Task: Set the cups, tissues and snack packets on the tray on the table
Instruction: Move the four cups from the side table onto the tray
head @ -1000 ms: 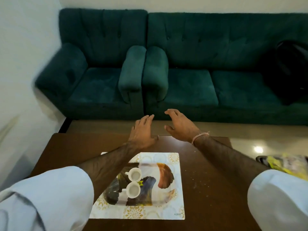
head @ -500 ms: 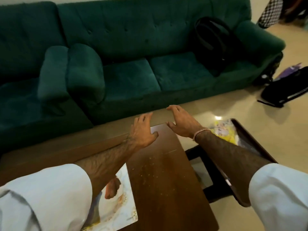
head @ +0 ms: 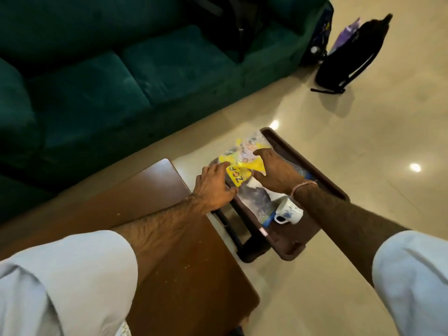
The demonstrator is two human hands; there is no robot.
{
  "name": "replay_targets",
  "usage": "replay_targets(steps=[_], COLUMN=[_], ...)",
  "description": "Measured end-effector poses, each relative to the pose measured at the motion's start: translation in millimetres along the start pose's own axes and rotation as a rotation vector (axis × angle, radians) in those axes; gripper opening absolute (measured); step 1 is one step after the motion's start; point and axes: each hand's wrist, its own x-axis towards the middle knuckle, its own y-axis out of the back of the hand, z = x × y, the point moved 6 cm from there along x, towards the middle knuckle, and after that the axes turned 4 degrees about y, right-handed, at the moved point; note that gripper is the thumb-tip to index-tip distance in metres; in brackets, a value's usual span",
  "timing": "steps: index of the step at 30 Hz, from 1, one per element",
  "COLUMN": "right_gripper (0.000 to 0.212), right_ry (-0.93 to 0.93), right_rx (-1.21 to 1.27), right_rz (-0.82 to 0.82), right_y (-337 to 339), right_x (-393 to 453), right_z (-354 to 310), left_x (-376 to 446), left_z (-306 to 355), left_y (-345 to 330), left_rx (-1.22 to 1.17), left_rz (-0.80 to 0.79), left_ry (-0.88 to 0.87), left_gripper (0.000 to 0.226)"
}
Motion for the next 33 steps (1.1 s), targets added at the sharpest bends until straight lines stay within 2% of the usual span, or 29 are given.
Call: replay_targets(steps=[6,10,14,18,24,28,30,33], right_gripper=[0.064,0.073,0.084,0.094,0.081,0.076,0.074,0.072], right_ry=[-0.099,-0.183,-0.226,-0.273,-0.320,-0.284,-0.272,-0.316], right_rx=[0.022,0.078,0.138,0.169,0.246,0.286,0.335,0.476], right_rz=[-0.032,-0.115,-0.205,-0.216,-0.137,-0.121,-0.111,-0.076], right_y=[-17,-41,-70,-95,-112,-107,-101,-91], right_x=[-28,-46,-65,-78,-79,-81,-82,-84], right_z=[88,126,149,160,170,172,172,174], left_x=[29,47,64,76,84,85,81,74], left_z=[49,68,79,79,78,73,69,60], left_y=[-71,-109,-136,-154,-162,-164,-161,-146], left_rx=[0.011,-0.024,-0.080,-0.179,-0.351,-0.426,-0.477,-0.499], left_rz=[-0.107,-0.161,-0.174,-0.157,-0.053,-0.070,-0.060,-0.027], left_ry=[-0.058,-0.050,0.015,0.124,0.269,0.336,0.339,0.267], left_gripper=[0.074,0.067,0.058,0.057,0.054,0.045,0.039,0.045])
